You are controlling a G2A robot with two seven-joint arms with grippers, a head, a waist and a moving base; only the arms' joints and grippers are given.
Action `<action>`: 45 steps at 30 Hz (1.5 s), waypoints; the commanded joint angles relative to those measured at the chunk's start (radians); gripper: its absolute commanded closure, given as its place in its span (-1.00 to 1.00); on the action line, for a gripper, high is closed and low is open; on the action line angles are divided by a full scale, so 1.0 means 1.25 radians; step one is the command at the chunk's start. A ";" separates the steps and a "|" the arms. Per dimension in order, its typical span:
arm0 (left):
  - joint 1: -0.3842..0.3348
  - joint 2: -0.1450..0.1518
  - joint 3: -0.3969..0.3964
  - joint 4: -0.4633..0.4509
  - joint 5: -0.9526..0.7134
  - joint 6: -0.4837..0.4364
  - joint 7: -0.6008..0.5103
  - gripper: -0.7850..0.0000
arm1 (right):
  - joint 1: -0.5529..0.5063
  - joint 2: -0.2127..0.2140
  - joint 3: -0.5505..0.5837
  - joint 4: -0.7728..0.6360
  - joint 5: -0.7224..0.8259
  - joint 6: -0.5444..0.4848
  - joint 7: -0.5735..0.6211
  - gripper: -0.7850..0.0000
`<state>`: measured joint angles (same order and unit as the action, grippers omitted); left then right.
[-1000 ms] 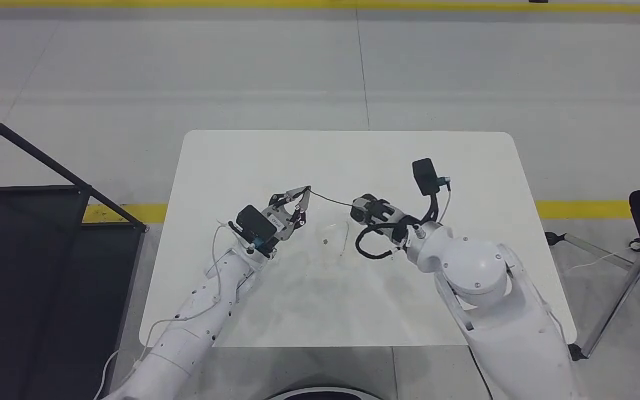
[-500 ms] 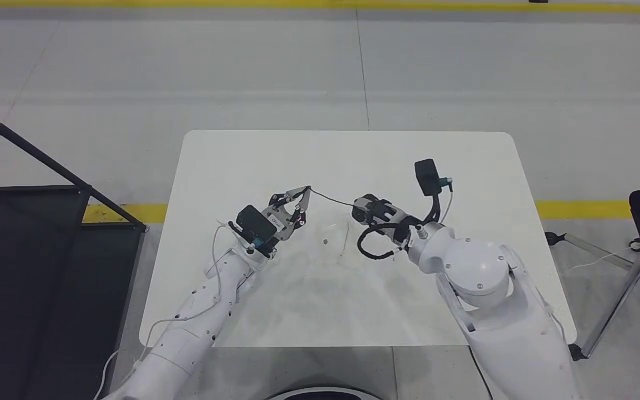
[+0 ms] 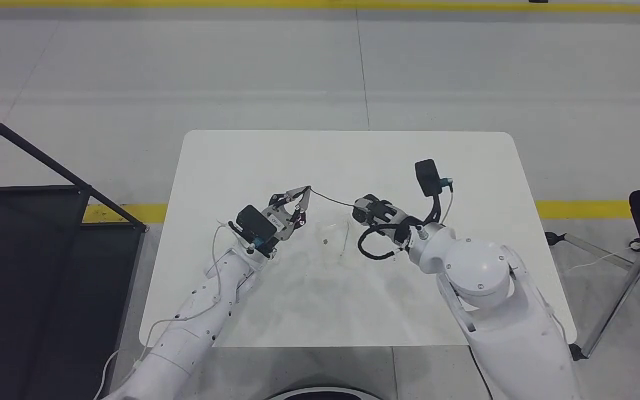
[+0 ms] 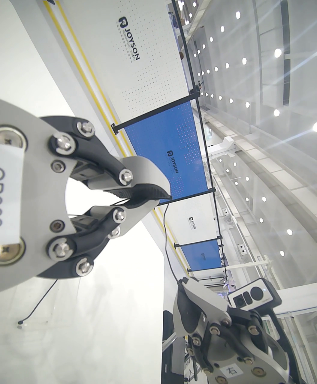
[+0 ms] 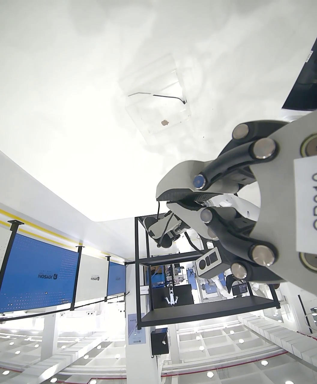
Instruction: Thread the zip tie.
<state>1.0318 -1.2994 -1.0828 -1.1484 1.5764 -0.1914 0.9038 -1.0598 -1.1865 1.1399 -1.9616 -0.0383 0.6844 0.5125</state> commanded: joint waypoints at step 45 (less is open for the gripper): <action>0.000 0.000 0.000 0.000 0.000 0.000 0.000 1.00 | 0.016 -0.006 -0.003 0.009 0.015 0.010 0.002 1.00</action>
<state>1.0318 -1.2994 -1.0828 -1.1484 1.5764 -0.1914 0.9038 -1.0407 -1.1943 1.1364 -1.9503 -0.0209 0.6971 0.5150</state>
